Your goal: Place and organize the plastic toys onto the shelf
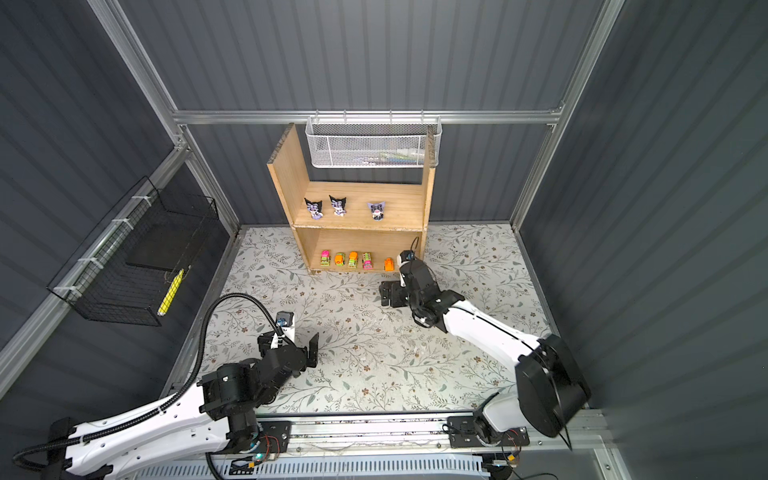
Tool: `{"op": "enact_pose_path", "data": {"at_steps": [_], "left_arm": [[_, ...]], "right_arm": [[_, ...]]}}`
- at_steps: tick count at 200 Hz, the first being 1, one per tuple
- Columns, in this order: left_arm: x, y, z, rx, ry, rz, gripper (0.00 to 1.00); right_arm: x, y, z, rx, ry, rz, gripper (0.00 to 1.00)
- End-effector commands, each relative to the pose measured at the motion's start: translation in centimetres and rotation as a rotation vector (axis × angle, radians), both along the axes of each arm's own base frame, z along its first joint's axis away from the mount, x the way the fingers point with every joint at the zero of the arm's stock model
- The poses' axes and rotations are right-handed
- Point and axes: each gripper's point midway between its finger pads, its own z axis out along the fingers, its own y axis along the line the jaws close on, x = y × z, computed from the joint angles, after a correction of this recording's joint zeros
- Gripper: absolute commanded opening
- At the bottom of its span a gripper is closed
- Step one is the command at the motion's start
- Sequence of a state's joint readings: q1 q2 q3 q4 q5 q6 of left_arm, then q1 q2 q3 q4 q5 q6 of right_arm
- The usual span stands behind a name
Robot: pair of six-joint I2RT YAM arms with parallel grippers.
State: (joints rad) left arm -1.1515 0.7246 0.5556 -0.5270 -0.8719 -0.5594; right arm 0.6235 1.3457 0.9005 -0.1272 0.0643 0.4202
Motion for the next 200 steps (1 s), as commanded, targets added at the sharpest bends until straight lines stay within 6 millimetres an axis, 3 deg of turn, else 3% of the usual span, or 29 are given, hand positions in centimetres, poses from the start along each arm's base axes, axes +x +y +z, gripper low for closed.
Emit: {"op": "enact_pose_path", "data": {"at_steps": [1,45,89,122,162,200], "left_arm": [[0.7,-0.6,2.0,0.037,-0.060,-0.015,1.00],[2.5,-0.6,4.0,0.074,-0.168,0.001,1.00],[6.7,2.8,4.0,-0.021,-0.119,0.105,1.00],[9.9,4.8,2.4,-0.001,-0.032,0.189,1.00],[14.3,5.9,-0.3,-0.062,0.015,0.204,1.00],[17.2,9.9,-1.8,-0.026,-0.021,0.300,1.00]], "right_arm": [[-1.7,-3.0,0.3,-0.032,-0.009,-0.082,0.96],[-4.1,-6.9,2.4,-0.065,-0.115,-0.145,0.99],[-5.4,-9.2,5.2,-0.101,-0.271,-0.151,0.99],[-5.9,-13.4,7.6,-0.172,-0.426,-0.277,0.99],[-5.5,-18.7,8.6,-0.322,-0.438,-0.428,0.99],[-4.0,-20.6,8.3,-0.214,-0.482,-0.487,0.99]]}}
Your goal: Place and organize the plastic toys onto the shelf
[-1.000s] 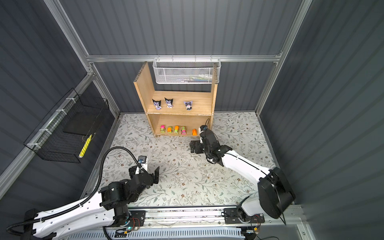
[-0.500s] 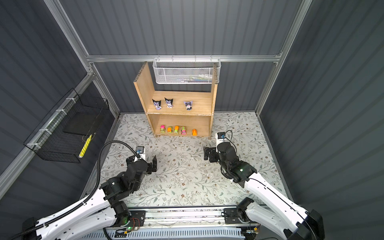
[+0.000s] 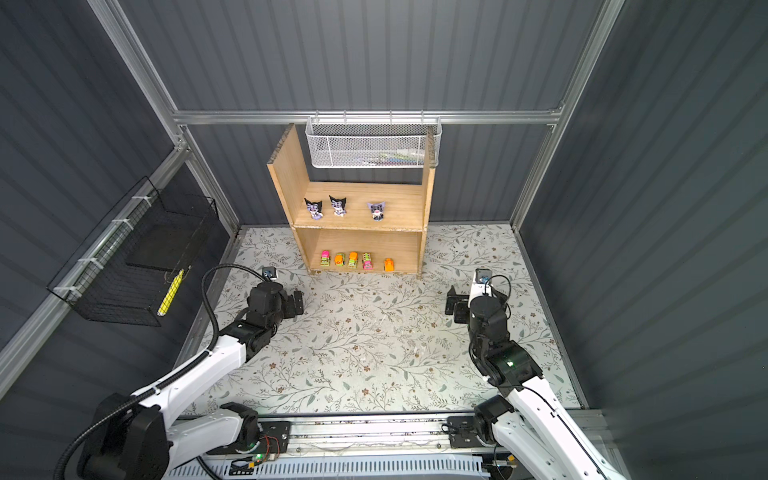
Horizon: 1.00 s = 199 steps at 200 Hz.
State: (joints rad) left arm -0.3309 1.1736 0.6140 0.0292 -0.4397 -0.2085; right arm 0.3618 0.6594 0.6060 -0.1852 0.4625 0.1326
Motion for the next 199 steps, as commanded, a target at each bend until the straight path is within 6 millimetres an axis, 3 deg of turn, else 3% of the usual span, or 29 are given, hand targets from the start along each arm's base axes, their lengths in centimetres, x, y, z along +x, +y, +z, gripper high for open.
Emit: {"op": "enact_pose_path", "data": {"at_steps": [1,48,78,92,104,116,159,188,199], "left_arm": [[2.3,1.0,1.0,-0.002,-0.086,-0.004,1.00],[3.6,6.3,-0.6,0.045,-0.126,0.095,1.00],[4.0,7.9,-1.8,0.028,-0.177,0.120,1.00],[4.1,8.5,-2.9,0.030,-0.166,0.139,1.00],[4.1,8.4,-4.0,0.021,-0.162,0.130,1.00],[4.1,8.6,-5.1,0.012,-0.171,0.133,1.00],[5.0,7.6,-5.9,-0.030,-0.244,0.062,1.00],[5.6,6.5,-7.3,-0.036,-0.197,-0.002,1.00],[6.0,6.2,-7.5,-0.037,-0.212,-0.023,1.00]], "right_arm": [[1.0,-0.7,0.3,0.040,-0.063,0.001,0.99],[4.8,-3.9,-3.0,0.074,-0.048,-0.102,0.99],[7.2,-6.3,-5.4,0.080,-0.050,-0.146,0.99],[7.7,-6.1,-6.2,0.073,-0.077,-0.110,0.99],[7.9,-5.9,-6.3,0.058,-0.123,-0.090,0.99],[8.3,-5.9,-7.6,0.028,-0.120,-0.081,0.99],[8.9,-5.2,-10.0,0.022,-0.098,-0.013,0.99],[9.7,-5.0,-12.6,0.023,-0.080,0.005,0.99],[9.8,-4.8,-12.6,0.022,-0.087,0.020,0.99]]}}
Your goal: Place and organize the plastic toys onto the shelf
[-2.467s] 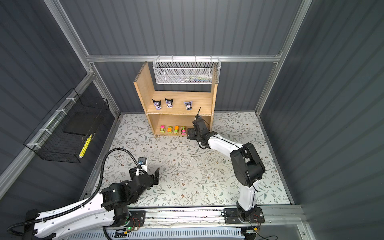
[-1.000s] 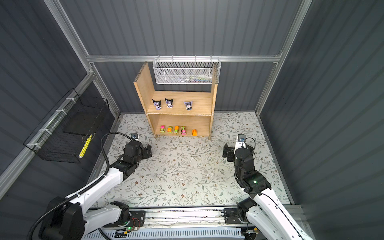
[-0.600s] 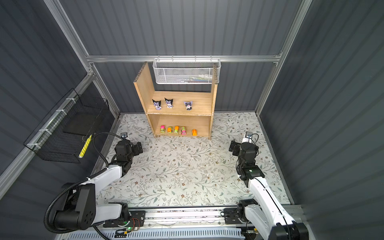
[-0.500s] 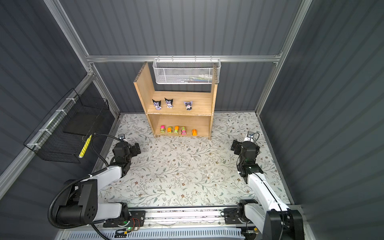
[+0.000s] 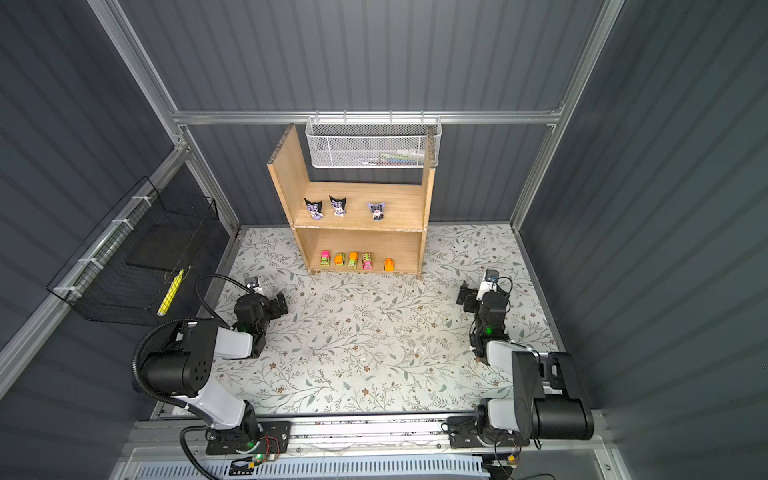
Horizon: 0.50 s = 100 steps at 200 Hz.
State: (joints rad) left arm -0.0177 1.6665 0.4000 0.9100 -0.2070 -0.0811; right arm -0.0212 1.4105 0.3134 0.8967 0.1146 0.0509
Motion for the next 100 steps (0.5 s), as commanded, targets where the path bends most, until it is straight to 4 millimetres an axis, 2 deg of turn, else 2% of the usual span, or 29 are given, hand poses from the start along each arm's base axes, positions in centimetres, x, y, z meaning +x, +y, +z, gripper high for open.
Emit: {"op": "enact_pose_path", "data": {"at_steps": [1,15,100], "left_arm": [[1.42,-0.94,1.25,0.003,-0.081,-0.074,1.00],[1.51,-1.22,0.66,0.001,-0.026,-0.091,1.00],[1.79,-1.35,0.70,0.016,-0.030,-0.091,1.00]], "right_arm": [[0.45,0.59,0.78,-0.011,-0.071,0.050,0.99],[0.69,0.65,0.66,0.005,-0.047,0.066,0.99],[1.00,0.61,0.46,0.038,-0.036,0.098,0.99]]}}
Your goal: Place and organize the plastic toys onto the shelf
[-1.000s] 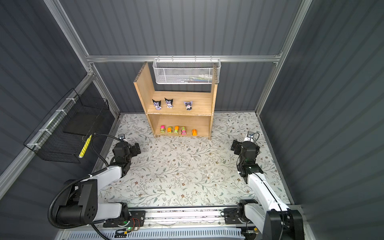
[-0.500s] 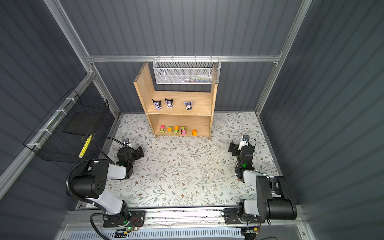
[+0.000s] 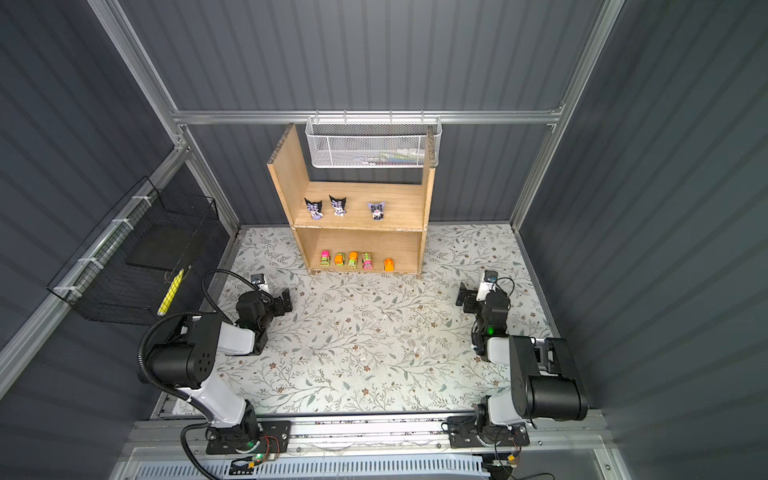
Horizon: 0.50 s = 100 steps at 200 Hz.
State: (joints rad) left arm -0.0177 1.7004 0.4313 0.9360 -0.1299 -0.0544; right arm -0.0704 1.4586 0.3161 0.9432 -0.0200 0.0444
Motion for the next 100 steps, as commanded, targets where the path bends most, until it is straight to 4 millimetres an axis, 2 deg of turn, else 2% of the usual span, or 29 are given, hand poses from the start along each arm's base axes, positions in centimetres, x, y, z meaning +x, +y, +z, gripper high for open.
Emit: {"op": "enact_pose_path", "data": {"at_steps": [1,100], "left_arm": [[0.57,-0.01,0.37,0.024,-0.010,-0.009,1.00],[0.56,-0.19,0.42,0.024,-0.014,-0.021,1.00]], "right_arm": [[0.52,0.20,1.02,0.008,-0.034,0.016,0.99],[0.50,0.19,1.05,0.005,-0.036,0.010,0.99]]}}
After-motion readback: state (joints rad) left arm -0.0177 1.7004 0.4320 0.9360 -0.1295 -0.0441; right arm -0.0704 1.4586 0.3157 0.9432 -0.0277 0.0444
